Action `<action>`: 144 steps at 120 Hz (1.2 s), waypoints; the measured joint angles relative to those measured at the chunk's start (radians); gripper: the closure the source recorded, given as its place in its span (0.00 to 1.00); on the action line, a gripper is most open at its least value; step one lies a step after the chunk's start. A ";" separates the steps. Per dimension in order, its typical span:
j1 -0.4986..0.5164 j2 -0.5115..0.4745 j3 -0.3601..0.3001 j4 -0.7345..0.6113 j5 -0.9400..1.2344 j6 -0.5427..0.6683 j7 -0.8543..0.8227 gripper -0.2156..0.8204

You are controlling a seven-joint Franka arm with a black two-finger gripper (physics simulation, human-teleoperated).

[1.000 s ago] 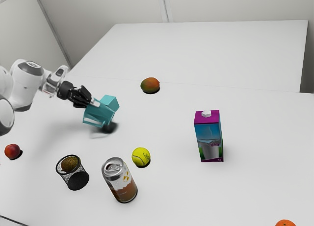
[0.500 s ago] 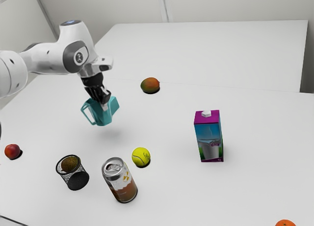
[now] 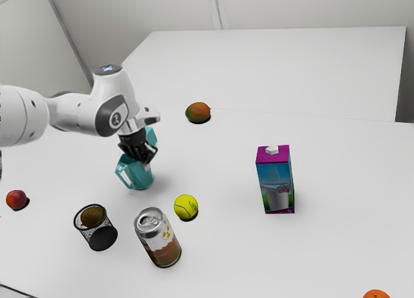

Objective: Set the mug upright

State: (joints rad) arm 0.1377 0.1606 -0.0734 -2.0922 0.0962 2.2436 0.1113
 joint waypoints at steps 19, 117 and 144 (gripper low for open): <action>0.000 0.014 0.000 -0.005 -0.006 0.027 -0.048 0.78; -0.012 0.016 -0.017 0.657 -0.064 -0.536 -0.102 0.22; -0.010 0.013 -0.013 0.658 -0.085 -0.602 -0.090 0.21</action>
State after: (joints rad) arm 0.1278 0.1738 -0.0865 -1.4345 0.0112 1.6414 0.0212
